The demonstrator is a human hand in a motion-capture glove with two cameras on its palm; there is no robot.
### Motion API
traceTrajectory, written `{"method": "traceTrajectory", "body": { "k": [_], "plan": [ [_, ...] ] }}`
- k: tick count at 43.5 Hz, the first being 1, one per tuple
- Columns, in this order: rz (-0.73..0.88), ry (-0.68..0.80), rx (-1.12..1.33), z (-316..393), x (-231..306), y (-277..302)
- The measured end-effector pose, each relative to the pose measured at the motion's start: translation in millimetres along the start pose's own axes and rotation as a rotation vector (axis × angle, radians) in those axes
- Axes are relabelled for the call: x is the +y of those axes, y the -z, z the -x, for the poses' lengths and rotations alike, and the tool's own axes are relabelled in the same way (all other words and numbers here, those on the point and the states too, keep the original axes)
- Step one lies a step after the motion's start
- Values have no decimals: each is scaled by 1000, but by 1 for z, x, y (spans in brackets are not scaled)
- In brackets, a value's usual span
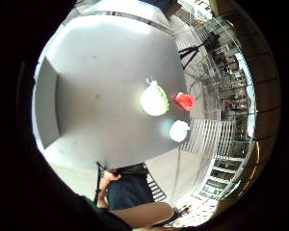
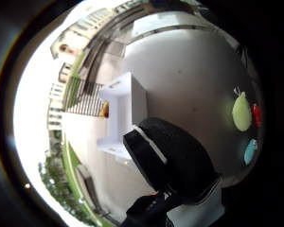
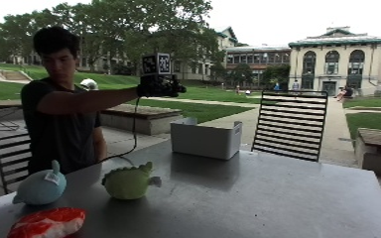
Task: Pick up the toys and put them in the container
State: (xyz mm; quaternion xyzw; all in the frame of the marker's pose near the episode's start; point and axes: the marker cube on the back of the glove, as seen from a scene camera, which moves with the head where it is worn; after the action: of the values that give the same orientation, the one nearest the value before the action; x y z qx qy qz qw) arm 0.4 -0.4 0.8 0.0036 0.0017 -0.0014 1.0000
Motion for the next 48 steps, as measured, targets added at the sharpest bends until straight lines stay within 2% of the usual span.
{"method": "traceTrajectory", "body": {
  "k": [26,35,48],
  "plan": [
    [14,46,30,-21,7,2],
    [-17,90,97,-58,32,16],
    [-49,25,181,-163,71,34]
  ]
}}
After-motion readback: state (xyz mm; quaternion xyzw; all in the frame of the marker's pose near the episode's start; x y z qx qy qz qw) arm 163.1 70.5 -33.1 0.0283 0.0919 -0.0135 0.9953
